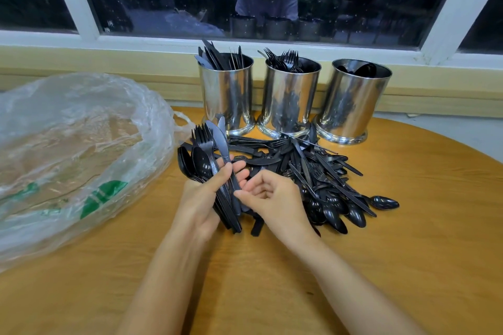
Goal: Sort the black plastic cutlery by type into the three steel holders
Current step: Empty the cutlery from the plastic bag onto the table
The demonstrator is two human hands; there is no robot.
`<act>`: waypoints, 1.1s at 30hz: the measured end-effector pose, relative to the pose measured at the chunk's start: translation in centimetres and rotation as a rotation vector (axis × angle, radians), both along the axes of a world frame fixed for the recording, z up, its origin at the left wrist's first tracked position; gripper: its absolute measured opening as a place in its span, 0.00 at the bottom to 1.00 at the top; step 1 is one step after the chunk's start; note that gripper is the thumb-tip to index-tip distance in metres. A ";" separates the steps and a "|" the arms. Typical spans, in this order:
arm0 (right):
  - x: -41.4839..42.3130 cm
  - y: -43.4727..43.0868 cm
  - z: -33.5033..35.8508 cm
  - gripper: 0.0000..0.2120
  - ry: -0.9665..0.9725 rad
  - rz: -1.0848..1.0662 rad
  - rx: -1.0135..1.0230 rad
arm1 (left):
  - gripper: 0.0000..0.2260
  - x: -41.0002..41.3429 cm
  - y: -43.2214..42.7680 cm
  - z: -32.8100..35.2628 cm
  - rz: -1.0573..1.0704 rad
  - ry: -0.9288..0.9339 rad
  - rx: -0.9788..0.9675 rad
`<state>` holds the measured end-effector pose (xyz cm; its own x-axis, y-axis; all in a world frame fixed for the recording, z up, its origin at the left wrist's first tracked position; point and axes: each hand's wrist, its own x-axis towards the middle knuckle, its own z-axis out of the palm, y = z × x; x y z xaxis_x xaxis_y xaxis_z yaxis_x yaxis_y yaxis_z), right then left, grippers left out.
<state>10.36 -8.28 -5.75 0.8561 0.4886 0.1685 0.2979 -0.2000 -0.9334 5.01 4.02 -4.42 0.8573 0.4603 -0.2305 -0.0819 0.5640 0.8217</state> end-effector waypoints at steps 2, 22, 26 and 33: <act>0.9 -0.4 0.4 0.05 -0.036 0.020 -0.018 | 0.07 0.0 0.3 0.0 0.057 0.006 0.002; 10.2 0.7 3.0 0.03 -0.438 -0.189 -0.449 | 0.07 -0.2 1.6 0.3 0.151 0.004 -0.084; 10.2 -1.9 6.7 0.06 -0.307 -0.195 -0.087 | 0.06 -0.2 1.4 0.4 0.151 0.020 -0.093; 8.5 -3.8 9.2 0.06 0.068 0.113 0.059 | 0.08 -0.1 0.6 0.4 0.004 0.029 -0.068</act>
<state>18.83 -12.08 3.50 0.8064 0.5738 0.1431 0.2508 -0.1128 -0.9614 4.92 4.62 -4.06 0.8481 0.4462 -0.2859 -0.0610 0.6180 0.7838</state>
